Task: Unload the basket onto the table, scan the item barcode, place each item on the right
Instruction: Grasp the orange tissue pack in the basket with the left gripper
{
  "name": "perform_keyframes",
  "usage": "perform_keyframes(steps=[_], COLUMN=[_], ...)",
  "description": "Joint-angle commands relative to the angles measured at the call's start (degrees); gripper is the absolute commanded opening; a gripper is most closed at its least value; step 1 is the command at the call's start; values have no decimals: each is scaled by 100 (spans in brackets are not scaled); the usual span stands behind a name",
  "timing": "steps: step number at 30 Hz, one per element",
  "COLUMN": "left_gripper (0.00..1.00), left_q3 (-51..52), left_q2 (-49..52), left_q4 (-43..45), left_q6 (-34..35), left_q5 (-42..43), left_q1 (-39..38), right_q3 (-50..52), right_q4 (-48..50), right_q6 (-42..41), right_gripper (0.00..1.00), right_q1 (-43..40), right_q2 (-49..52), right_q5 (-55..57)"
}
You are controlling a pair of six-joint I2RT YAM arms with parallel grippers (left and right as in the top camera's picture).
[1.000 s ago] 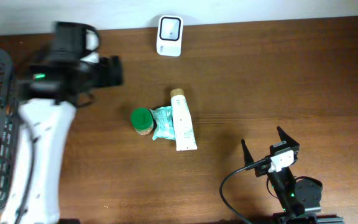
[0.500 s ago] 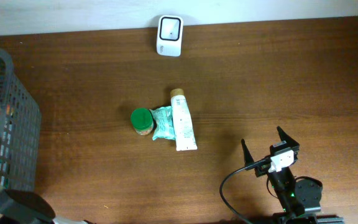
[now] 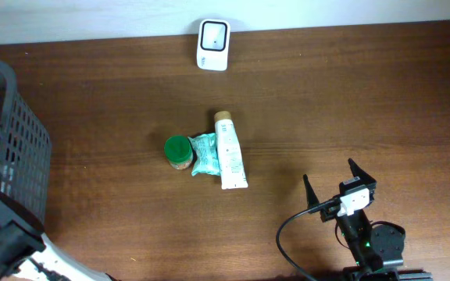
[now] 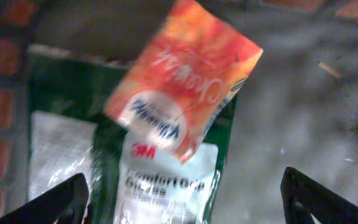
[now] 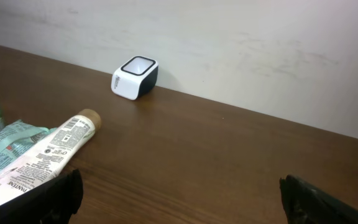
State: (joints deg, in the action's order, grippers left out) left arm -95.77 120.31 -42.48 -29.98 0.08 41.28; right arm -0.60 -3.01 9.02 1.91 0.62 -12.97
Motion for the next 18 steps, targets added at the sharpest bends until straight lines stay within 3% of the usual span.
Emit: perform_keyframes(steps=[1,5,10,12,16,18], left_gripper=[87,75,81,79,58,39], left_q3=[17,17,17,20,22,28], left_q2=[227,269,557,645,645,645], left_q4=[334,844,835,813,817,789], left_q6=[-614,-616,-702,-697,-695,-693], left_q5=[125,127,125,127,127,129], left_q1=[-68,-79,-111,-116,-116,-116], right_q3=[28,28,28,28,28,28], right_q4=[-20,-17,-20,-20,-20,-20], right_q6=[-24,-24,-24,-24,-24,-24], right_gripper=[98,98,98,98,98,98], right_q1=[37,37,37,37,37,37], right_q2=[-44,-44,-44,-44,-44,-44], right_q5=[-9,-9,-9,-9,-7,-9])
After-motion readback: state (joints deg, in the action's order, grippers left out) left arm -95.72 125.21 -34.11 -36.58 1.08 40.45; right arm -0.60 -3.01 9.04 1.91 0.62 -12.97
